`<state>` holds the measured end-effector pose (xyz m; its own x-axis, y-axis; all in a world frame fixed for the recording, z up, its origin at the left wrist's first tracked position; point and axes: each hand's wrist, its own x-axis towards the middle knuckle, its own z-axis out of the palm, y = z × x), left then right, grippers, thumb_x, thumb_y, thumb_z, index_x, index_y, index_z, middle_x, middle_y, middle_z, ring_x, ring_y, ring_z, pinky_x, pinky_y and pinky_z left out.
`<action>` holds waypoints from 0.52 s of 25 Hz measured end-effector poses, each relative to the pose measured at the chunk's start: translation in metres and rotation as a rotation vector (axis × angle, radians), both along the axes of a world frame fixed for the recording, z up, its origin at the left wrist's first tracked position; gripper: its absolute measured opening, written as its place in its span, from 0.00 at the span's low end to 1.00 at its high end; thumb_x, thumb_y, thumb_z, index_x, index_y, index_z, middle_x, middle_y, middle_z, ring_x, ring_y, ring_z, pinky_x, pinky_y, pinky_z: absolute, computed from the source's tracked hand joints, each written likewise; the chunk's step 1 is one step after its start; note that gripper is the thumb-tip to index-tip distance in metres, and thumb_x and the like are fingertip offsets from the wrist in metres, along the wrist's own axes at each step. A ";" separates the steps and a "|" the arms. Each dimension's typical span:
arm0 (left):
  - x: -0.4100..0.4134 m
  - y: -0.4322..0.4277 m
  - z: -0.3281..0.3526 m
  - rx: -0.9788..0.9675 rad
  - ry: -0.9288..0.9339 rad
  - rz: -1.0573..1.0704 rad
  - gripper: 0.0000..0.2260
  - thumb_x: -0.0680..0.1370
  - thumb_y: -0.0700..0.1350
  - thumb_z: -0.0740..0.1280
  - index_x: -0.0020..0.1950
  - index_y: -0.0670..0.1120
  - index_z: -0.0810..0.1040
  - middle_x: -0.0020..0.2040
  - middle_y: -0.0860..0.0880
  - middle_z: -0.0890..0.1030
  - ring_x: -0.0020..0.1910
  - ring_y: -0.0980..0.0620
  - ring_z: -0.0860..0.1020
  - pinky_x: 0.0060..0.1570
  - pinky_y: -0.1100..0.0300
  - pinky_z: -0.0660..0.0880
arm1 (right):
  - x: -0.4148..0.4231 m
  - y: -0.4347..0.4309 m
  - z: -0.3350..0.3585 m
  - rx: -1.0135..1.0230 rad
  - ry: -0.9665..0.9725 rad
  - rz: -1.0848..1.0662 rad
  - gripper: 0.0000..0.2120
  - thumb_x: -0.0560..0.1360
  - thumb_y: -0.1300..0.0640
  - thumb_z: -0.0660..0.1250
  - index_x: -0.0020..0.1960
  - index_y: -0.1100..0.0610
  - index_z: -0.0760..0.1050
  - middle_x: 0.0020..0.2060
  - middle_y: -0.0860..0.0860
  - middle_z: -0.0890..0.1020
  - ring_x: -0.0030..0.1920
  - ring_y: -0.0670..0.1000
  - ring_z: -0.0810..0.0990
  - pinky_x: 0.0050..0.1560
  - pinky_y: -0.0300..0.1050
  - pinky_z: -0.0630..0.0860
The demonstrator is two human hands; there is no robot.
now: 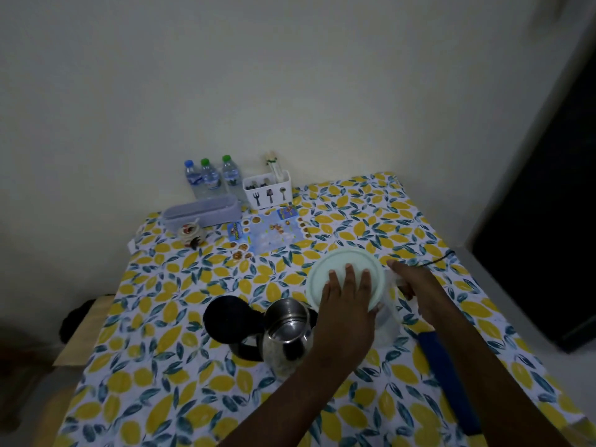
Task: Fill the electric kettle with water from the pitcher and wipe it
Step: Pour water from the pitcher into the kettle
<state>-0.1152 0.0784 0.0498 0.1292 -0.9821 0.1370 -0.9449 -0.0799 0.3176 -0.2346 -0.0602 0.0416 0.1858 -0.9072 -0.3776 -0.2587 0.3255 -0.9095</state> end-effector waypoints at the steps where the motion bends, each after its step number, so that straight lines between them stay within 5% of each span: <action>1: 0.002 0.002 0.001 -0.015 0.017 0.013 0.27 0.83 0.54 0.54 0.78 0.46 0.49 0.79 0.40 0.50 0.76 0.34 0.48 0.75 0.42 0.51 | 0.004 0.002 0.005 -0.024 0.010 0.030 0.30 0.73 0.46 0.70 0.20 0.56 0.62 0.18 0.53 0.63 0.23 0.53 0.61 0.33 0.47 0.61; 8: 0.019 0.012 0.000 -0.121 0.181 0.108 0.26 0.83 0.53 0.54 0.77 0.45 0.52 0.79 0.42 0.55 0.77 0.38 0.50 0.74 0.46 0.54 | 0.029 0.005 0.036 -0.135 0.152 0.206 0.31 0.70 0.39 0.70 0.15 0.52 0.66 0.14 0.47 0.66 0.16 0.46 0.64 0.30 0.44 0.63; 13: 0.025 0.012 -0.005 -0.153 0.270 0.164 0.25 0.83 0.53 0.54 0.77 0.46 0.53 0.79 0.43 0.55 0.77 0.39 0.51 0.74 0.45 0.55 | 0.042 0.002 0.049 -0.182 0.190 0.273 0.25 0.64 0.37 0.72 0.22 0.52 0.66 0.19 0.49 0.65 0.21 0.50 0.62 0.31 0.45 0.61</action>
